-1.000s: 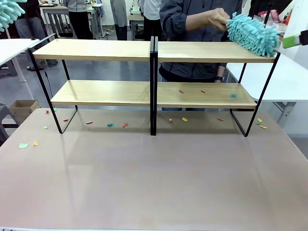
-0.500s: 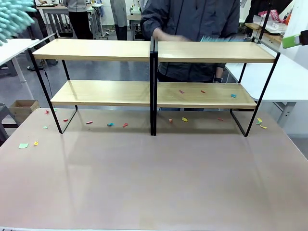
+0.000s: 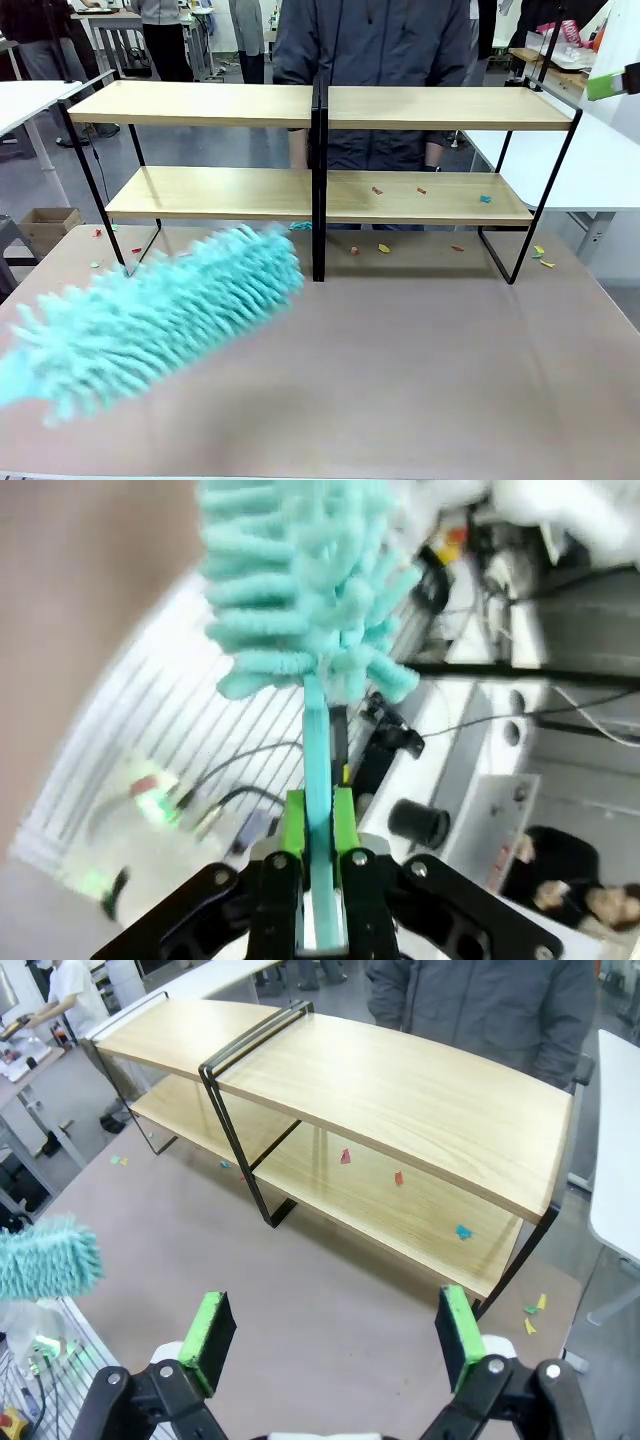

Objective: Clean the shelves.
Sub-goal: Clean another randomly selected level of the Shelf with the Duster.

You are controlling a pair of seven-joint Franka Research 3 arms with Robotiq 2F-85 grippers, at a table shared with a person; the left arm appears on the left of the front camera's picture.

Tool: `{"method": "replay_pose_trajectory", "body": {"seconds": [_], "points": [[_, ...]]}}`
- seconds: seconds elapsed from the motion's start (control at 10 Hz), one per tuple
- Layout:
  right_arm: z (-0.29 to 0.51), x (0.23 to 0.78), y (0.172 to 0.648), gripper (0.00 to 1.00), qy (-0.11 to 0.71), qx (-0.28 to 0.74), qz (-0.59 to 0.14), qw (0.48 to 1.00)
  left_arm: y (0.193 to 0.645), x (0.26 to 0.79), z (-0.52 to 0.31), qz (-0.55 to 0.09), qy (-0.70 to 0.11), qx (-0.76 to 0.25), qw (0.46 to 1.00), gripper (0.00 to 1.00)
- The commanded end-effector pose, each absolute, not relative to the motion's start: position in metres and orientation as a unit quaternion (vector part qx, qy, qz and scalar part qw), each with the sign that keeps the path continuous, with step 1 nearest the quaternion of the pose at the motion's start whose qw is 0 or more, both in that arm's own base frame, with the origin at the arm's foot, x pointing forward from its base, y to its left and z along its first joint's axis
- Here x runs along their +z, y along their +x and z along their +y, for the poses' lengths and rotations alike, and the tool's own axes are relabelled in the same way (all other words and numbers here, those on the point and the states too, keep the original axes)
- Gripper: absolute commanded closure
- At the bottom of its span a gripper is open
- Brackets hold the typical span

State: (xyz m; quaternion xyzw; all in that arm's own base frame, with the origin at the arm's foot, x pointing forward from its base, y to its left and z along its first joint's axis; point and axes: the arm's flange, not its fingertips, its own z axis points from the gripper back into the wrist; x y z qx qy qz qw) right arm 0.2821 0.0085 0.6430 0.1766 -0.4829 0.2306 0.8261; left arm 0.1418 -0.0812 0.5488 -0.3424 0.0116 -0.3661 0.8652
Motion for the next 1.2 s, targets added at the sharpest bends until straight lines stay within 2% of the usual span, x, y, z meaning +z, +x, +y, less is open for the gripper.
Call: {"method": "replay_pose_trajectory", "body": {"seconds": [0.0, 0.1, 0.5, 0.6, 0.7, 0.9, 1.1], "points": [[0.007, 0.641, 0.282, 0.00, 0.177, 0.233, -0.482, 0.826, 0.137, 0.549, -0.149, -0.023, -0.382, -0.374, 0.845, 0.88], [0.007, 0.641, 0.282, 0.00, 0.177, 0.233, -0.482, 0.826, 0.142, 0.549, -0.081, 0.012, -0.342, -0.366, 0.865, 0.88], [0.007, 0.641, 0.282, 0.00, 0.177, 0.233, -0.482, 0.826, 0.145, 0.550, -0.098, 0.008, -0.339, -0.367, 0.866, 0.88], [0.007, 0.641, 0.282, 0.00, 0.177, 0.233, -0.482, 0.826, 0.136, 0.546, -0.098, 0.005, -0.351, -0.410, 0.842, 0.88], [0.007, 0.641, 0.282, 0.00, 0.177, 0.233, -0.482, 0.826, 0.136, 0.537, -0.112, 0.001, -0.344, -0.397, 0.851, 0.88], [0.007, 0.641, 0.282, 0.00, 0.177, 0.233, -0.482, 0.826, 0.166, 0.517, -0.182, -0.012, -0.347, -0.376, 0.859, 0.88], [0.007, 0.641, 0.282, 0.00, 0.177, 0.233, -0.482, 0.826, 0.192, 0.511, -0.258, -0.057, -0.350, -0.340, 0.871, 0.88]]}}
